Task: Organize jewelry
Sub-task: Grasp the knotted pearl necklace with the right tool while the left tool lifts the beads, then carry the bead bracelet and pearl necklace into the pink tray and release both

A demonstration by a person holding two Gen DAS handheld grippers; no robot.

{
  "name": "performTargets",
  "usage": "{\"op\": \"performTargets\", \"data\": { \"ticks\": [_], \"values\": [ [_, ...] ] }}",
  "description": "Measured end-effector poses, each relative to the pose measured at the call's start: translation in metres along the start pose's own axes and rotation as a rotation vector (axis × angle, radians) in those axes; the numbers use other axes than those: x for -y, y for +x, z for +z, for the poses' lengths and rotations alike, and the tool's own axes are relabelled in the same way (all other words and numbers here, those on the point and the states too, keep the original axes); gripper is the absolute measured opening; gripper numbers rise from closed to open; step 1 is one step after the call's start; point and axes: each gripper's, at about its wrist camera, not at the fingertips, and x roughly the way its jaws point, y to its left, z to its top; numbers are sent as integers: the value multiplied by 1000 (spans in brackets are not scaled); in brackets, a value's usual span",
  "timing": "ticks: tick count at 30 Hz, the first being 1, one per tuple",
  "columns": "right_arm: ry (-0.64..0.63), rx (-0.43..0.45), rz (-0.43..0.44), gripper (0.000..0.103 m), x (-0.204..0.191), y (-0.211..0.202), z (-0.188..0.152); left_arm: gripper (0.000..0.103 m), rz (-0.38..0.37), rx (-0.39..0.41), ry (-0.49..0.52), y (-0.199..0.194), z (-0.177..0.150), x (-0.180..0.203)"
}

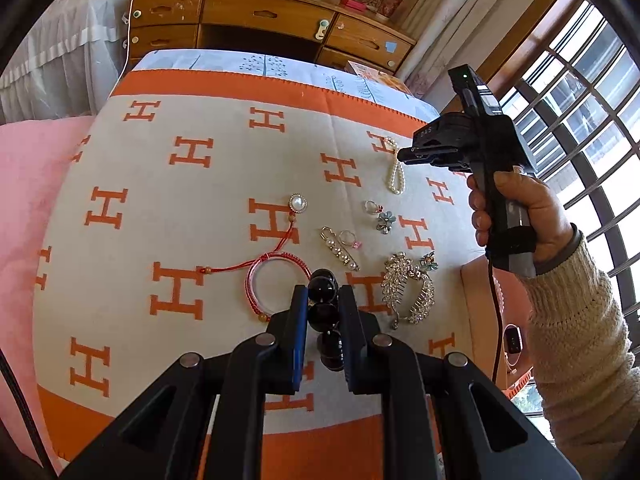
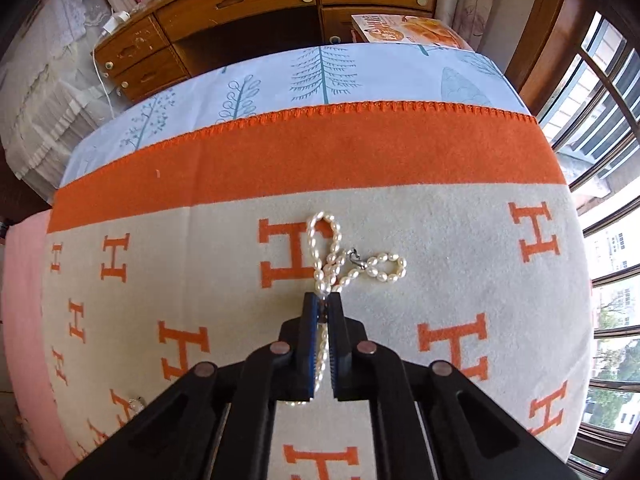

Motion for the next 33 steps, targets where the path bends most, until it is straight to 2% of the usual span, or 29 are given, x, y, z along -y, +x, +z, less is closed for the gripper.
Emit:
{"op": "performTargets", "data": {
  "ticks": [8,18,23,26,29,33],
  "values": [
    [-12,115,186,4,7,-74,-22,13,18,48,43,-23,5,23],
    [-84,351,355,4,31,-212,-81,13,18,169,178,-75,18,98],
    [-92,481,393,4,58,-274,-115,13,-9,221,270,-93,21,148],
    [-82,538,393,4,78,-297,-132,13,-41,221,322,-92,21,178],
    [-61,568,368,4,99,-307,-148,13,-70,206,370,-83,18,209],
    [-17,553,339,4,127,-296,-162,13,-102,175,425,-64,11,246]
  ]
}}
